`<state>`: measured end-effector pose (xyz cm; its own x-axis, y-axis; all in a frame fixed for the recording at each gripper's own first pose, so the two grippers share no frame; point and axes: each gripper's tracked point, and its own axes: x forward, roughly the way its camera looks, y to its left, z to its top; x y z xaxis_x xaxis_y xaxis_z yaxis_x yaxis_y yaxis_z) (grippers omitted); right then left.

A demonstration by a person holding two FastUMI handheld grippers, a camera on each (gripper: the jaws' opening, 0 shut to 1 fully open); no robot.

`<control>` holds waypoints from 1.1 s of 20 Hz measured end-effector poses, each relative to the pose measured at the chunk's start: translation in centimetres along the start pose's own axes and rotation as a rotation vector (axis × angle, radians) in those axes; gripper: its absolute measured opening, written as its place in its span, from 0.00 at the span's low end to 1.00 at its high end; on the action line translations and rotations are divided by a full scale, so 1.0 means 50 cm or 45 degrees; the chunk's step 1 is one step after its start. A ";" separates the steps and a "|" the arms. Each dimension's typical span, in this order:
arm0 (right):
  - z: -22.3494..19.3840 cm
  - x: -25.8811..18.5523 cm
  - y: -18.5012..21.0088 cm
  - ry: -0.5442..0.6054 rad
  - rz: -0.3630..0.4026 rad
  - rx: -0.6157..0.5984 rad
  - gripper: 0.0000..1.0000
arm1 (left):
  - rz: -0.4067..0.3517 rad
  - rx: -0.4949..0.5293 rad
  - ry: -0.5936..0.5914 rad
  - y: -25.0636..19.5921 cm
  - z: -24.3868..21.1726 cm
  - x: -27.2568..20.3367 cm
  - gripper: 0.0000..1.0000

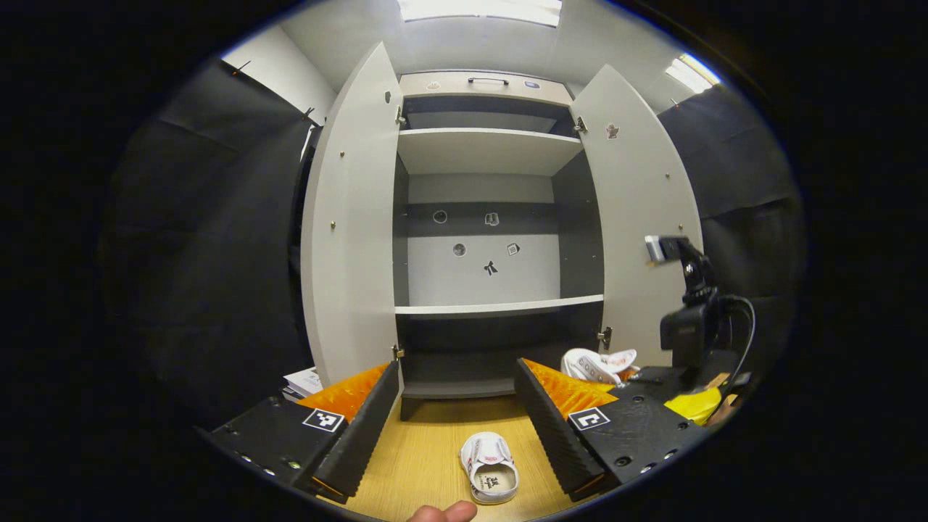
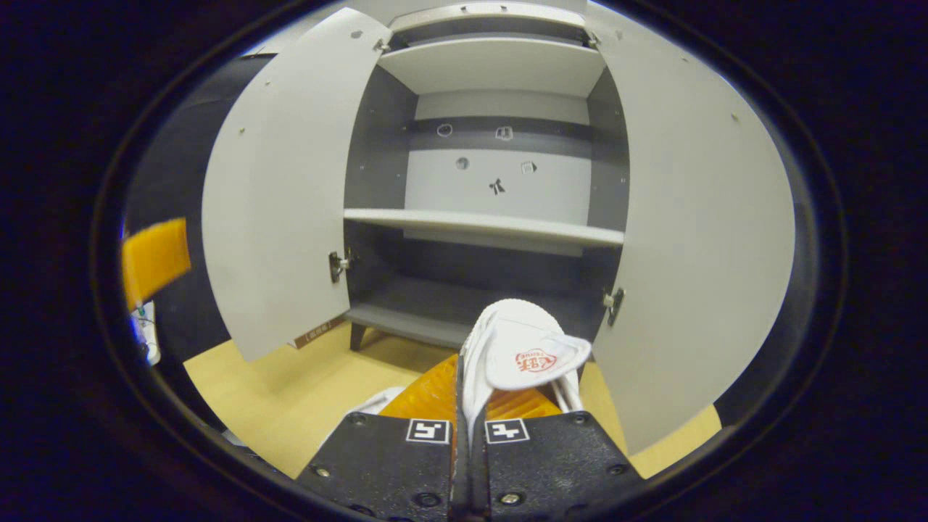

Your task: Grab one shoe with the right hand and put it into the shoe cabinet, grab the other shoe with the left hand and put it into the shoe cabinet; then close the right door with the right hand and the left door with the left hand.

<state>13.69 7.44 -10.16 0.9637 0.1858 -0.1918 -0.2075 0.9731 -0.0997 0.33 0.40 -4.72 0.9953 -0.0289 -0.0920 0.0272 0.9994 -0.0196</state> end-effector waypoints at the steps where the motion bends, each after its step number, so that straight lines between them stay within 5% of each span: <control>1: 0.047 -0.002 -0.005 -0.023 0.000 -0.006 0.05 | -0.011 -0.006 -0.007 -0.005 0.001 0.003 1.00; 5: 0.224 0.038 -0.032 -0.084 0.005 0.001 0.05 | -0.049 -0.020 -0.032 -0.022 0.010 -0.002 1.00; 11: 0.382 0.214 -0.096 -0.023 -0.075 0.010 0.05 | -0.067 -0.041 -0.015 -0.024 -0.002 -0.007 0.96; 22: 0.372 0.502 -0.166 0.385 -0.166 0.008 0.05 | 0.028 -0.031 0.009 0.059 -0.016 0.018 0.96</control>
<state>42.72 6.53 4.03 0.8883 0.0114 -0.4591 -0.0834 0.9870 -0.1370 1.22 3.32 -5.64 0.9950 -0.0071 -0.1001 0.0029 0.9991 -0.0419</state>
